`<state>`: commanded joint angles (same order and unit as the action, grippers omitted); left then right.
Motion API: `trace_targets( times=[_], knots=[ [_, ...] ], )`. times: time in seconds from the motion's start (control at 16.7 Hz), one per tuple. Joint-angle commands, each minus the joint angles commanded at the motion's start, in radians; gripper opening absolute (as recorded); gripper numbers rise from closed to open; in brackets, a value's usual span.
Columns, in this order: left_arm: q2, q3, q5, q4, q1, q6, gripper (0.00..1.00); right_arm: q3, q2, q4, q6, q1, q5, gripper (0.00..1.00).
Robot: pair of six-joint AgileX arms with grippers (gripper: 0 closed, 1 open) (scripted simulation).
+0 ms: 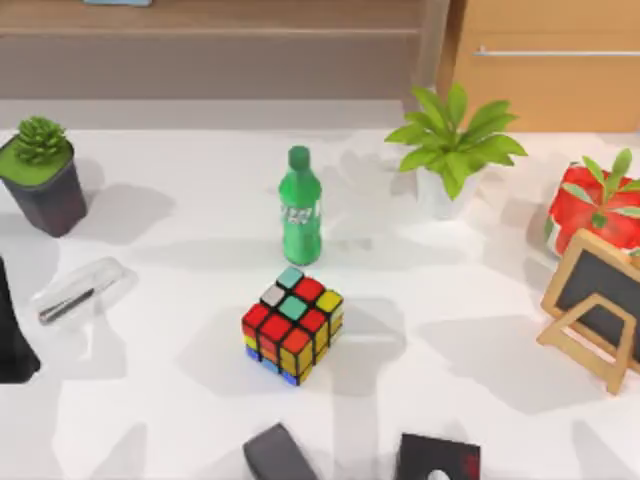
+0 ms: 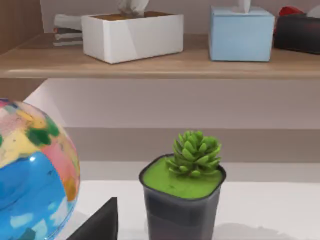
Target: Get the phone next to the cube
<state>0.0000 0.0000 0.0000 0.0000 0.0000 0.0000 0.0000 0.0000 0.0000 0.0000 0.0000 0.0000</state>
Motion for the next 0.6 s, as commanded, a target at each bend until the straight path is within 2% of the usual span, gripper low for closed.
trace_targets(
  times=[0.3, 0.6],
  knots=[
    [0.000, 0.000, 0.000, 0.000, 0.000, 0.000, 1.00, 0.051, 0.063, -0.038, -0.035, -0.028, 0.000, 1.00],
    [0.000, 0.000, 0.000, 0.000, 0.000, 0.000, 1.00, 0.269, 0.374, -0.203, -0.186, -0.148, 0.000, 1.00]
  ],
)
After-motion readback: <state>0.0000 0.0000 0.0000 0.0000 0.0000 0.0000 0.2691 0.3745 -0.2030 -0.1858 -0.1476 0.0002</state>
